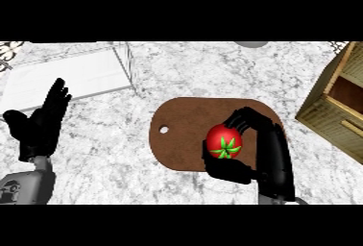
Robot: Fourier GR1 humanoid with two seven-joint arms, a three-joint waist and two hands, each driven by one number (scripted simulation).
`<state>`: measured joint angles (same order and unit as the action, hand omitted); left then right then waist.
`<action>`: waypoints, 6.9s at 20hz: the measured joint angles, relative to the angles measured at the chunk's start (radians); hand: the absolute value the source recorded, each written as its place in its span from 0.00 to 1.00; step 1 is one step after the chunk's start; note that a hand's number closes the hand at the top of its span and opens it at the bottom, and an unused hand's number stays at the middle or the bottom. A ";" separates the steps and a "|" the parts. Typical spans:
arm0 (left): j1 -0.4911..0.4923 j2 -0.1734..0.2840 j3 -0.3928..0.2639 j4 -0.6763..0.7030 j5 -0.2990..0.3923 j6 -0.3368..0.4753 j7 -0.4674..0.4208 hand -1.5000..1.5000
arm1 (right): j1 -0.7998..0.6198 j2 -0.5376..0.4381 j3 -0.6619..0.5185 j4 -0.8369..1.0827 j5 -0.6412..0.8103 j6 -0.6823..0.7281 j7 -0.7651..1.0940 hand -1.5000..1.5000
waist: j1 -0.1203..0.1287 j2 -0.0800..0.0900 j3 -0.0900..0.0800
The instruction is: Pick the tomato from the cutting board and place it in the basket
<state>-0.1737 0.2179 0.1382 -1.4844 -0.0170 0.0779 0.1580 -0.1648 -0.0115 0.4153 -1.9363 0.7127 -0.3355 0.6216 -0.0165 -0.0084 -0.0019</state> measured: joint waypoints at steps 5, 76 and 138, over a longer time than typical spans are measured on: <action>-0.007 0.002 0.004 -0.005 0.007 -0.009 0.013 0.50 | -0.136 -0.001 -0.076 -0.144 0.102 0.139 0.248 1.00 | 0.009 0.004 0.001; -0.042 -0.031 0.002 0.009 -0.027 -0.023 0.009 0.50 | -0.793 -0.736 -0.506 1.175 0.299 0.387 -0.391 1.00 | 0.034 0.013 0.002; -0.024 -0.023 0.025 -0.001 -0.030 -0.039 0.011 0.50 | -0.856 -0.748 -0.826 1.500 0.164 0.239 -0.431 0.00 | 0.021 0.008 0.002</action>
<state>-0.1981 0.1949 0.1633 -1.4858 -0.0467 0.0386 0.1694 -1.0206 -0.7597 -0.4111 -0.4359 0.8770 -0.0967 0.1904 0.0040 -0.0007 0.0004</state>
